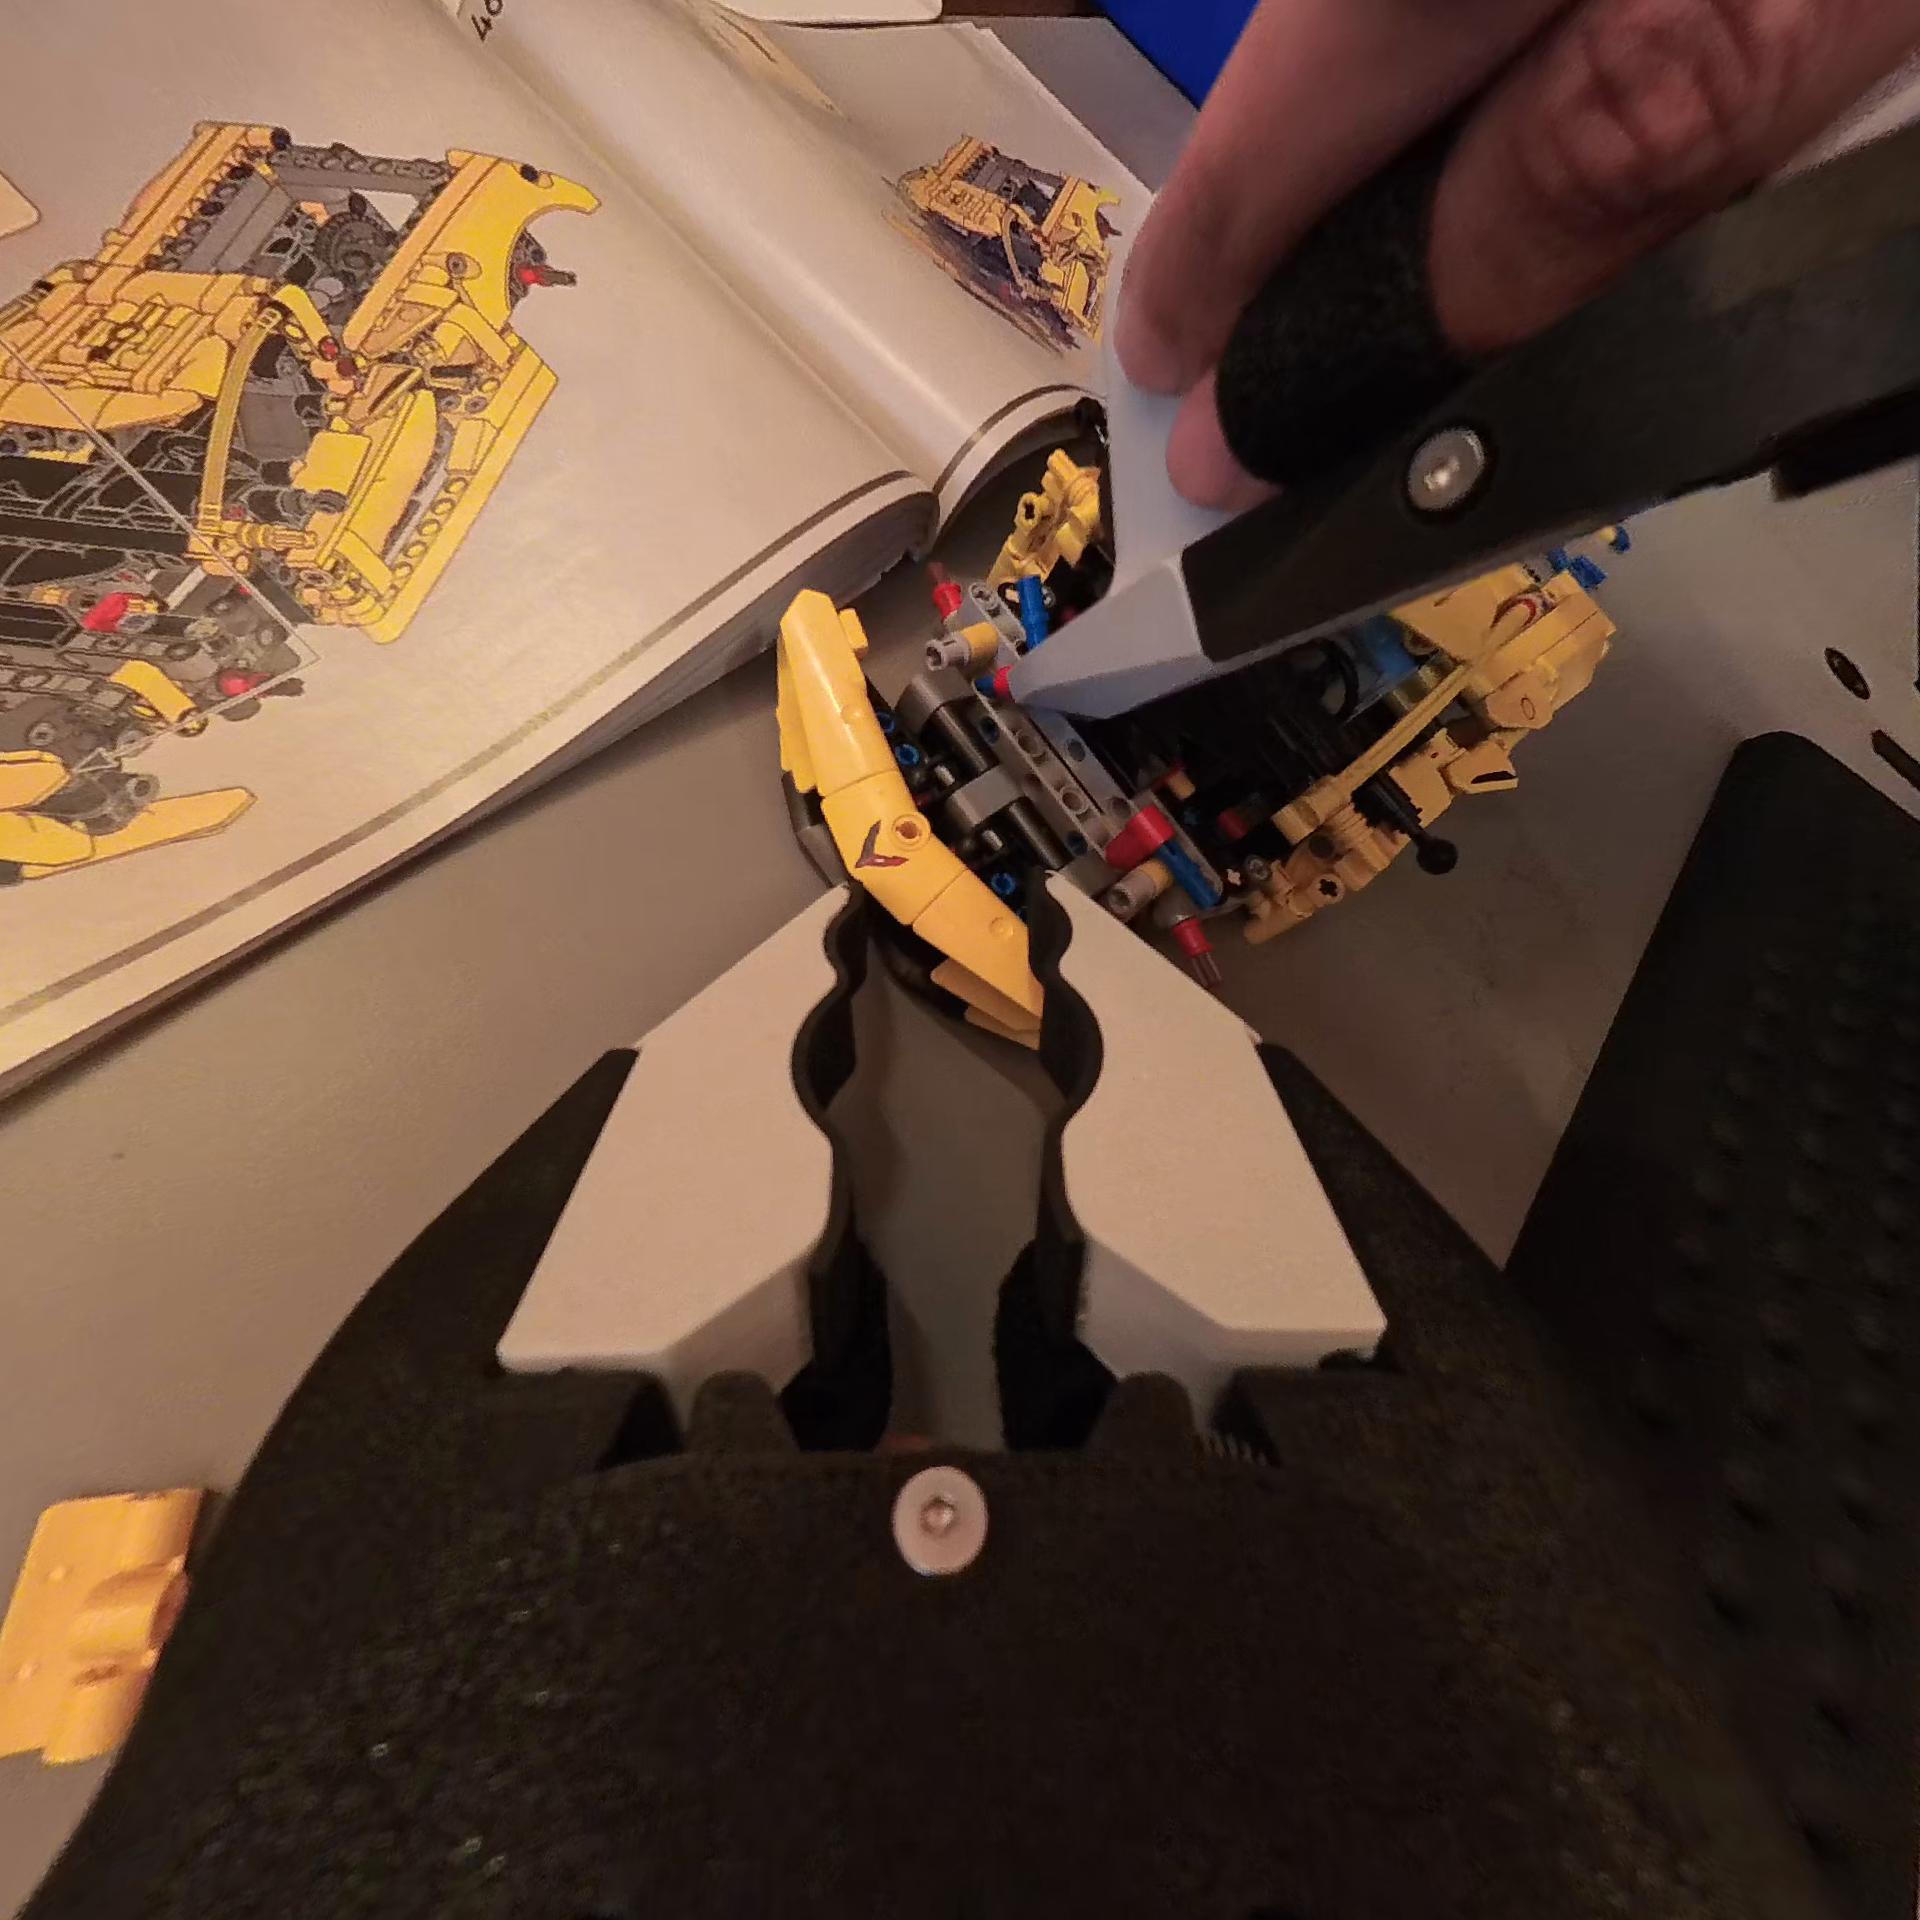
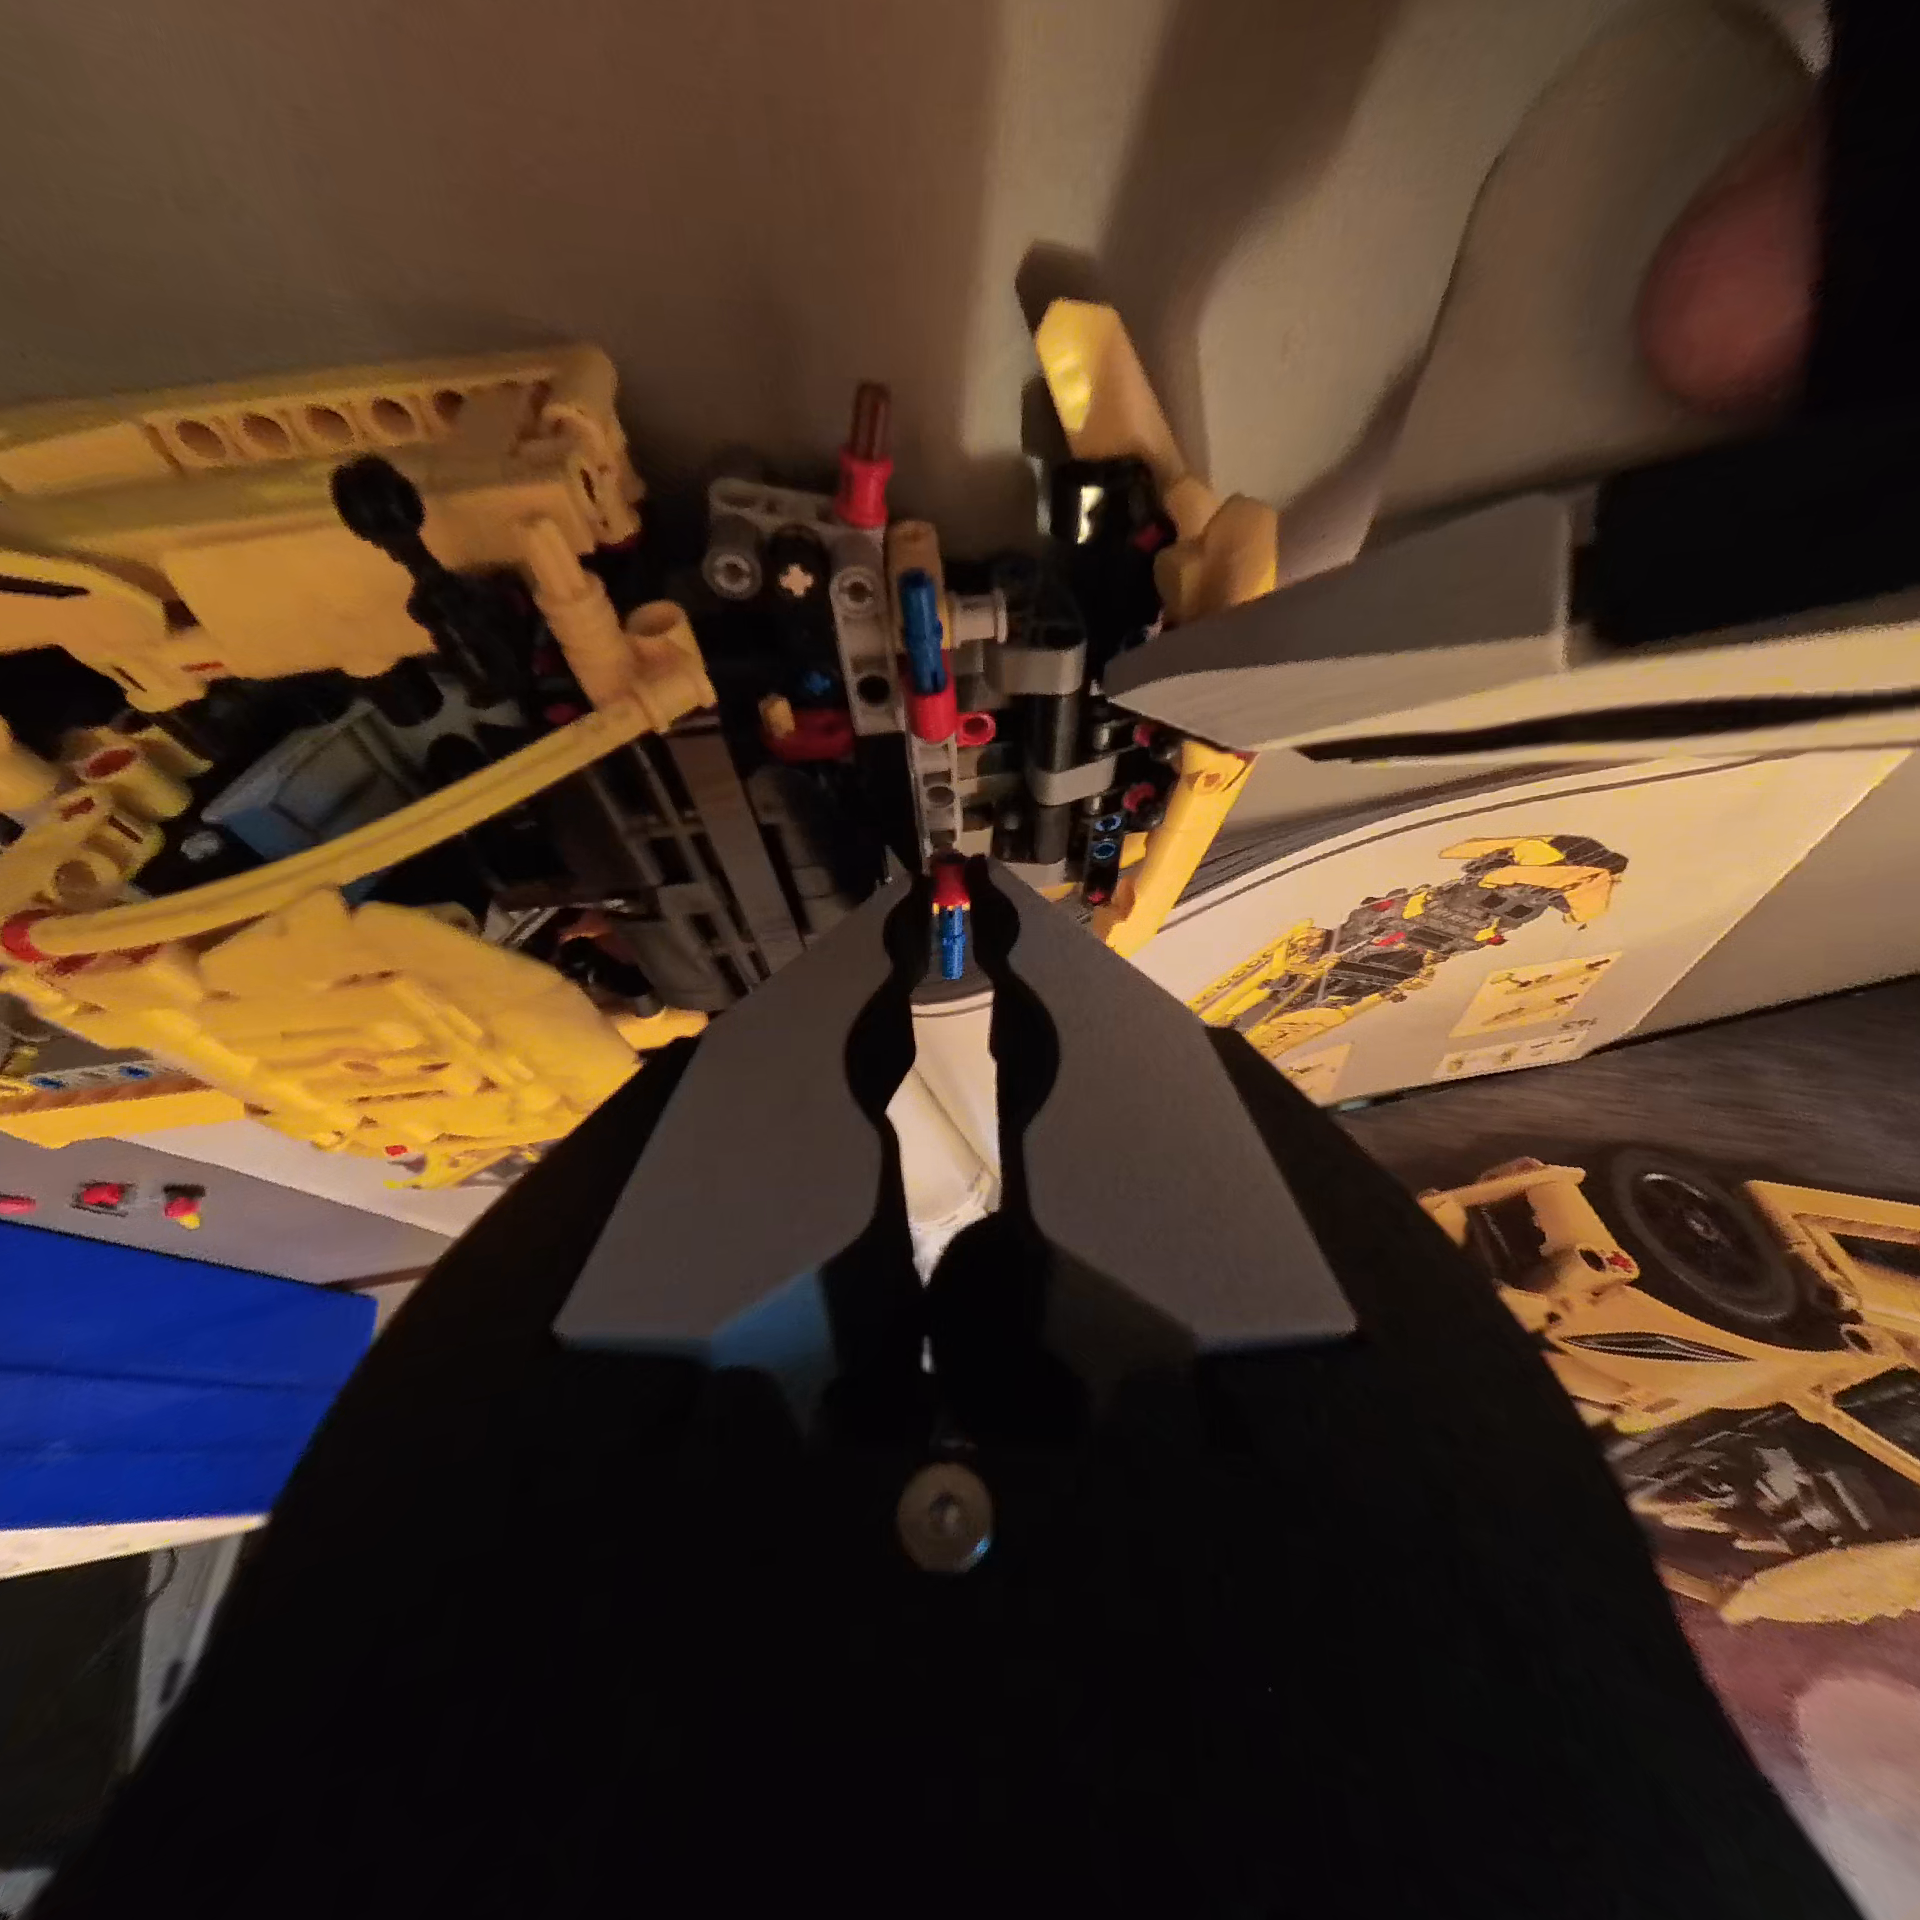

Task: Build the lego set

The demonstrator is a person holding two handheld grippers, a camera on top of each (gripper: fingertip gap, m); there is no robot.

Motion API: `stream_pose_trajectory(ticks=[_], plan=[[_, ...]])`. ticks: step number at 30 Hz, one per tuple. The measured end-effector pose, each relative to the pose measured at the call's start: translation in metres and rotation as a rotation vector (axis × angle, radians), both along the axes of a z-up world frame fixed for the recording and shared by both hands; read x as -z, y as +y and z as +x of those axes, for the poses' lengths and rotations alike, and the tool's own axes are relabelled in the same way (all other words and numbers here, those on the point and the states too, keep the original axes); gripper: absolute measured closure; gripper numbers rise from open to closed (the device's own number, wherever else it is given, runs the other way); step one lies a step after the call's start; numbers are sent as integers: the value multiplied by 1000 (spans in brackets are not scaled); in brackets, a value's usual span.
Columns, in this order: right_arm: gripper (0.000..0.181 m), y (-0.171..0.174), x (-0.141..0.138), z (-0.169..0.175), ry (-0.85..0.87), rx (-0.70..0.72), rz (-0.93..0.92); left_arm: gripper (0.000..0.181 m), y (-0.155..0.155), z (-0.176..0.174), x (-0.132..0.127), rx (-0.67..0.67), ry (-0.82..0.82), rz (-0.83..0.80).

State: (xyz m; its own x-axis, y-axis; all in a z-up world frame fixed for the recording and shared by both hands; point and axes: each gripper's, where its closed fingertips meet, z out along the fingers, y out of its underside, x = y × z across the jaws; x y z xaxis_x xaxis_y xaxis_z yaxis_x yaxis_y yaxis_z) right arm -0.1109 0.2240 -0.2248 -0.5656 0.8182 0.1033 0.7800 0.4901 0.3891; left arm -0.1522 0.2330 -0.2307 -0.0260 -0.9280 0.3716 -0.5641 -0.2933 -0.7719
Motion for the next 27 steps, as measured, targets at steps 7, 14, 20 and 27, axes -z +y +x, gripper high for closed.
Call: stream_pose_trajectory(ticks=[7,14,20,27], plan=[[175,-1,1,1,159,213,-91,151,0,0,0,0,0,-1],[175,3,5,9,212,306,-107,151,0,0,0,3,1,-4],[175,4,4,9,206,207,-110,151,0,0,0,4,1,-7],[175,4,3,7,25,42,-37,151,-1,0,0,4,2,-9]])
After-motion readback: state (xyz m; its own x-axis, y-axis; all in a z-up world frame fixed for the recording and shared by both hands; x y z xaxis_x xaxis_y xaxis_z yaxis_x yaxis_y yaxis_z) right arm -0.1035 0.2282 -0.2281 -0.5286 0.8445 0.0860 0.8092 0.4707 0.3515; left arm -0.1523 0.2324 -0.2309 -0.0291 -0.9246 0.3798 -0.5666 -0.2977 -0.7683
